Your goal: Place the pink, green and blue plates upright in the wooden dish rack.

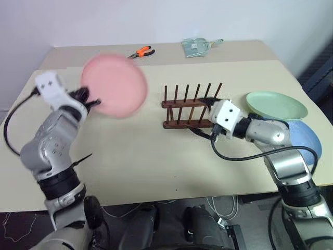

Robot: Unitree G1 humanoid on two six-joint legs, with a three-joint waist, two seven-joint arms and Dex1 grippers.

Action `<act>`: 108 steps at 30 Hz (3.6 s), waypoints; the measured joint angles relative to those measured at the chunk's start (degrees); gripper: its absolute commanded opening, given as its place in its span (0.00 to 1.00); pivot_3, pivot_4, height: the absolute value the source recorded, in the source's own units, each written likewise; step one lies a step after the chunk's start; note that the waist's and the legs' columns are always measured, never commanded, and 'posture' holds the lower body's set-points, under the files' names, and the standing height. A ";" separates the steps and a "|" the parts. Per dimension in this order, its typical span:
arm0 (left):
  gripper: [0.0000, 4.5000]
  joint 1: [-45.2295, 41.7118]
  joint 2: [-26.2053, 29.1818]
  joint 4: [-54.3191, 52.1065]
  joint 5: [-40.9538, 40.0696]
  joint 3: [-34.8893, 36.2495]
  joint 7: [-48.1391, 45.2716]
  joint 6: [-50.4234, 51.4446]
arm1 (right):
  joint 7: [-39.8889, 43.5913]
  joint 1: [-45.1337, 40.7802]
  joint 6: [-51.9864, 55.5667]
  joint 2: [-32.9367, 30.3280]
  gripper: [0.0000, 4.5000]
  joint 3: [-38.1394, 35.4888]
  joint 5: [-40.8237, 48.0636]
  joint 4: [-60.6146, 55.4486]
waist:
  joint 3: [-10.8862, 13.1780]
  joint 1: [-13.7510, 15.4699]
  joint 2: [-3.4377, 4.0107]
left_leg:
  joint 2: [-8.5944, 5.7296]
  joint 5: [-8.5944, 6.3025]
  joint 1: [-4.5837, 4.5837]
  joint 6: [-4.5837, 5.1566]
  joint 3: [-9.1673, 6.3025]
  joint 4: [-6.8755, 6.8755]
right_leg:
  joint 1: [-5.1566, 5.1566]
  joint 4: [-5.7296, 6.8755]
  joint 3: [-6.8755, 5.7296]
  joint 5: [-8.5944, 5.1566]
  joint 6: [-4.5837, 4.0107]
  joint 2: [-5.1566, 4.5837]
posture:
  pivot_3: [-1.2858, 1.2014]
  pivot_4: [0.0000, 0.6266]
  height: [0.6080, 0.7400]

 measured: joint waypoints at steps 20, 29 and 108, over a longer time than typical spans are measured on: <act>0.46 -5.33 -11.01 -1.47 -6.89 -6.90 3.56 3.10 | -12.69 -10.14 -20.35 1.64 0.00 9.58 -26.84 18.21 | 0.06 0.07 -0.08 | 0.06 0.26 -0.03 -0.18 0.12 0.00 | -0.12 0.08 0.20 0.04 -0.06 0.25 | 0.52 0.24 0.91; 0.54 1.16 2.12 -1.43 0.64 -9.25 -1.74 -10.77 | -15.65 -2.75 -16.39 0.74 0.00 -3.18 -19.31 16.54 | 0.06 -0.13 -0.04 | 0.09 0.28 -0.03 -0.21 0.20 -0.16 | -0.28 0.09 0.34 0.08 -0.14 0.30 | 0.52 0.24 0.91; 0.55 24.90 13.36 -11.47 -1.64 -32.63 -37.37 -20.14 | -10.91 17.62 -4.28 -23.86 1.00 -20.16 3.34 24.97 | 0.25 -0.49 0.57 | 0.17 -0.03 -0.14 0.39 0.41 -0.07 | -0.33 -0.03 0.31 0.00 -0.39 0.03 | 0.52 0.24 0.91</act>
